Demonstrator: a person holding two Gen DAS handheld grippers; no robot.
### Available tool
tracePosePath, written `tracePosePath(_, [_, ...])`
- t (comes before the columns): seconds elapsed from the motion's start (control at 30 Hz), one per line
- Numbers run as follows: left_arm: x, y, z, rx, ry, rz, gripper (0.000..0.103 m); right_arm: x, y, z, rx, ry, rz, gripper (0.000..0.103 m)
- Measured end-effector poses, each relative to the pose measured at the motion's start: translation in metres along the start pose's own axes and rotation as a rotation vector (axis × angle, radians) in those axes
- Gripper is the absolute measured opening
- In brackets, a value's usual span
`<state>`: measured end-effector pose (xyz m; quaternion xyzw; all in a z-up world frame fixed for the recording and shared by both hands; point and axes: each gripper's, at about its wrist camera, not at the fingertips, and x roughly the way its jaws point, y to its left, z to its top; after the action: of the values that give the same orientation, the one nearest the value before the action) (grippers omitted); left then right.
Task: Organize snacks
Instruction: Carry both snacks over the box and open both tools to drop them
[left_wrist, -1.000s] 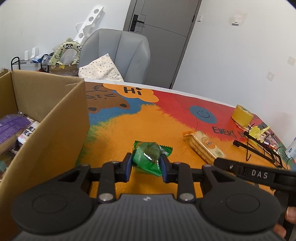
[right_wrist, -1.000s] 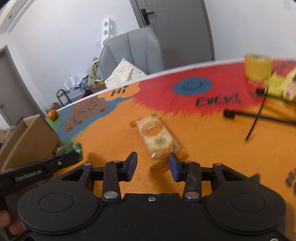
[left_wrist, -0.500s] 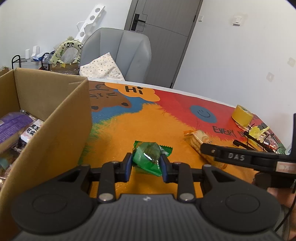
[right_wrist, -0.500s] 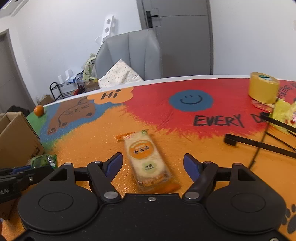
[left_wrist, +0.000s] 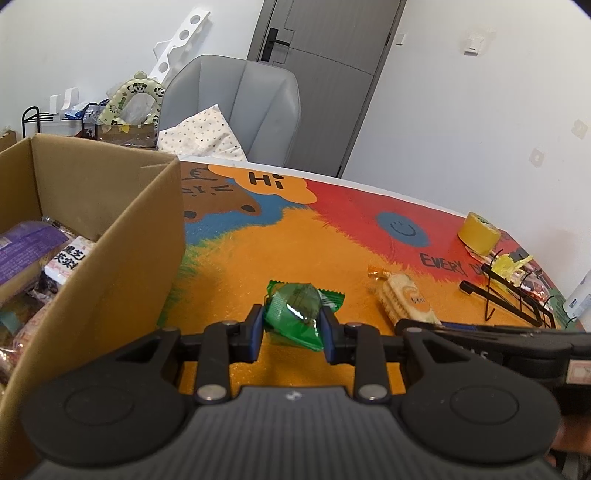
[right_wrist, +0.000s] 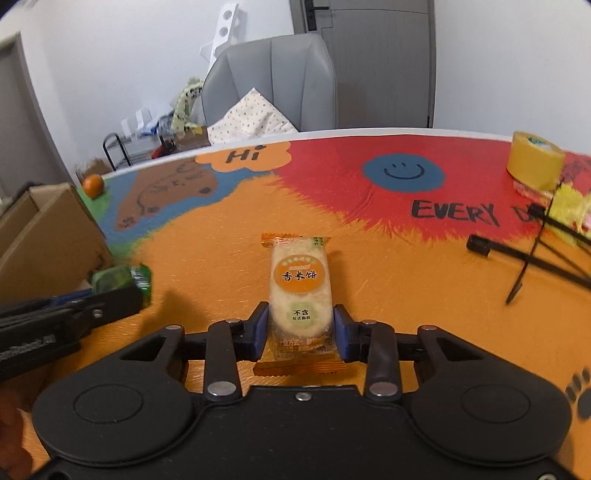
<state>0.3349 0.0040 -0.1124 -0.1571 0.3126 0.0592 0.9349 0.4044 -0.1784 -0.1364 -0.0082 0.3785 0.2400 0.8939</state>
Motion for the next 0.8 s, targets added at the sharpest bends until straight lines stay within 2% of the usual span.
tracePosePath(0.27, [-0.022, -0.003, 0.002, 0.009, -0.011, -0.023, 0.030, -0.034, 0.008, -0.011, 0.084, -0.061, 0.034, 0.034])
tracePosePath(0.8, [-0.082, -0.001, 0.025, 0.036, -0.092, -0.057, 0.030, -0.083, 0.029, -0.013, 0.147, -0.161, 0.051, 0.034])
